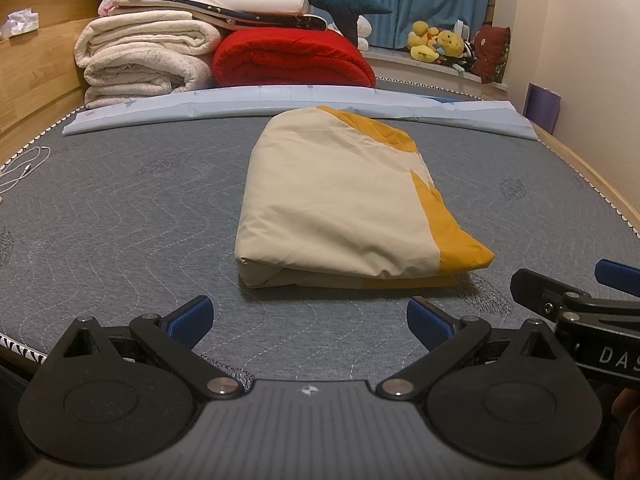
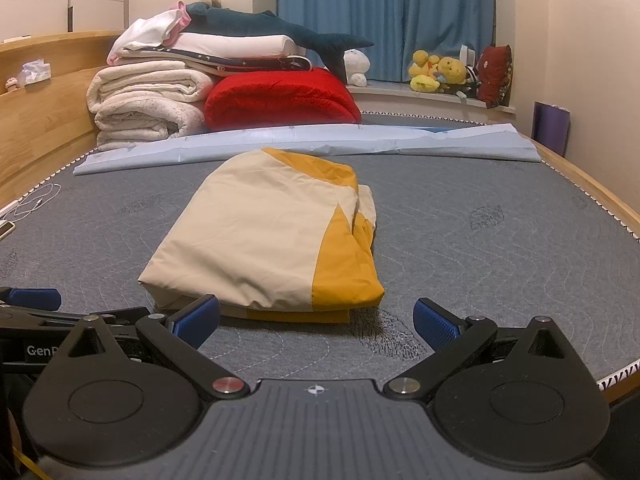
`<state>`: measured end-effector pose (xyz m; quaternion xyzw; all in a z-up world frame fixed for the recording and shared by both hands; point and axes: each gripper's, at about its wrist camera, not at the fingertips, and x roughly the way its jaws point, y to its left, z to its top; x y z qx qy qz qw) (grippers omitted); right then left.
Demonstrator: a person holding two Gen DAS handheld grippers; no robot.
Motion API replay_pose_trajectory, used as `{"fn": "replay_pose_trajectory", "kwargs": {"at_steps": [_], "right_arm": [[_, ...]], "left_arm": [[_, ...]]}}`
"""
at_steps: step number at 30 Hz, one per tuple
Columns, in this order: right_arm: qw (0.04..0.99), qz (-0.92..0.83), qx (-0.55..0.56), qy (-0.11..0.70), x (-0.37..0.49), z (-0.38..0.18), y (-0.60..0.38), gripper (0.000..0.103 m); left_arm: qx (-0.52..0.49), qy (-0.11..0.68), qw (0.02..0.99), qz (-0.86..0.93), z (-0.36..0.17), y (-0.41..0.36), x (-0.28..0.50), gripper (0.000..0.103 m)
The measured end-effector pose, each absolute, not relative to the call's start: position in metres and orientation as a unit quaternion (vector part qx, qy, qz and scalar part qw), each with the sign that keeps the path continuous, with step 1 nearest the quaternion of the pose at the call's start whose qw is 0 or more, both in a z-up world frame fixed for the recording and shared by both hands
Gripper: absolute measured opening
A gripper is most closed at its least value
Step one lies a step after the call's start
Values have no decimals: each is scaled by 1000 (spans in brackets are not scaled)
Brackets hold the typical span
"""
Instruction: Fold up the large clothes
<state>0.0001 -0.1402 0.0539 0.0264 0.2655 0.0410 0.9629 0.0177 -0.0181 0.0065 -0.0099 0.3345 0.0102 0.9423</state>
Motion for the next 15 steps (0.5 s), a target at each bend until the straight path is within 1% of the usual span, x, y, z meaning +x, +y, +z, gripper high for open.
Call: {"fn": "replay_pose_trajectory", "kwargs": {"at_steps": [15], "right_arm": [[962, 39, 27, 269, 1, 51, -137, 102]], "left_arm": [[-9, 337, 941, 9, 3, -19, 18, 103]]}}
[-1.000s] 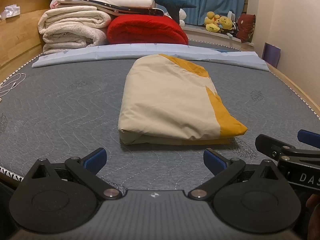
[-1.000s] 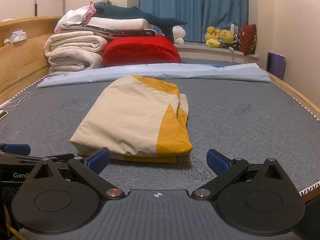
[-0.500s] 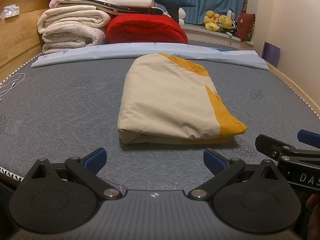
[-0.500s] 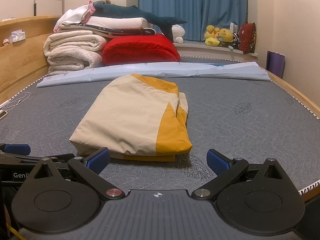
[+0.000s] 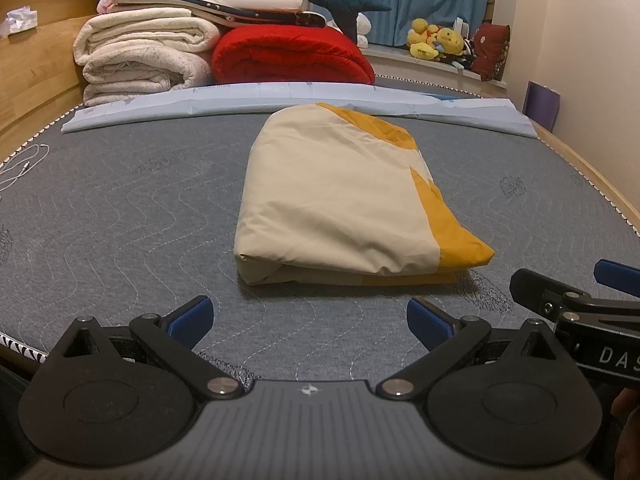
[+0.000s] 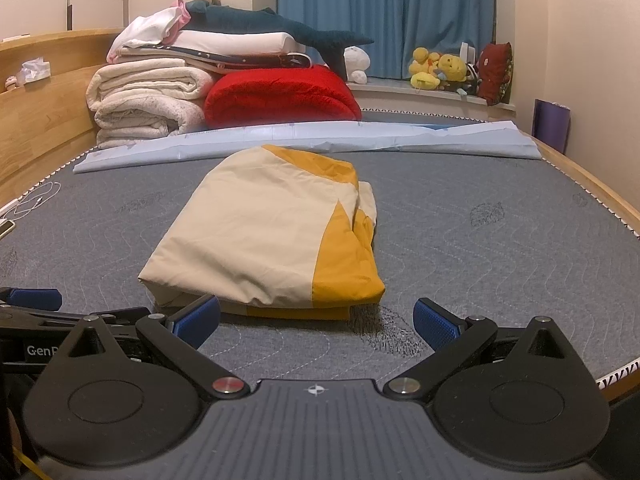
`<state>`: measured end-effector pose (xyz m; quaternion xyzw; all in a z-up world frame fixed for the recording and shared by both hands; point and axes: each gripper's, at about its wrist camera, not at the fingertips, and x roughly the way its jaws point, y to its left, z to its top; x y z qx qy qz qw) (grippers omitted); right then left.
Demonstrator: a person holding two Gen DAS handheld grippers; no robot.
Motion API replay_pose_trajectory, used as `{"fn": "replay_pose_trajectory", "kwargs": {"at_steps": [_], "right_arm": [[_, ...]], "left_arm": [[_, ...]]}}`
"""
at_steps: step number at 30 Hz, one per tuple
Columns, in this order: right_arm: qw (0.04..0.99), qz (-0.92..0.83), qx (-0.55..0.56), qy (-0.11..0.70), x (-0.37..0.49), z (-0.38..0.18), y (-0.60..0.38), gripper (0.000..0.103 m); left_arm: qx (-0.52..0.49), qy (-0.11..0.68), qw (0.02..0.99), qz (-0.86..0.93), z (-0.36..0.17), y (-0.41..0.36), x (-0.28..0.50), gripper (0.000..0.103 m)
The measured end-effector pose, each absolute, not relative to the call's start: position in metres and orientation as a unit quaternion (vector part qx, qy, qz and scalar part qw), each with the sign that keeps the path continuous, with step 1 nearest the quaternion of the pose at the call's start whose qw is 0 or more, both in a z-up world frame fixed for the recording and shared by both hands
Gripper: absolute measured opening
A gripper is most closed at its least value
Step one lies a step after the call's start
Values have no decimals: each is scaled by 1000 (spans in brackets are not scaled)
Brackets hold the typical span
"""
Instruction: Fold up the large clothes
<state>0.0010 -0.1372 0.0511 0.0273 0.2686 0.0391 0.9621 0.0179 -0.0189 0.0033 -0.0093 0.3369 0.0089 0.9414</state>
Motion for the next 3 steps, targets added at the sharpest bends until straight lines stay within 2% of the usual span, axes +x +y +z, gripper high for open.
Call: {"fn": "replay_pose_trajectory", "kwargs": {"at_steps": [3], "right_arm": [[962, 39, 28, 269, 1, 50, -138, 102]], "left_arm": [[-8, 339, 941, 9, 3, -18, 19, 103]]}}
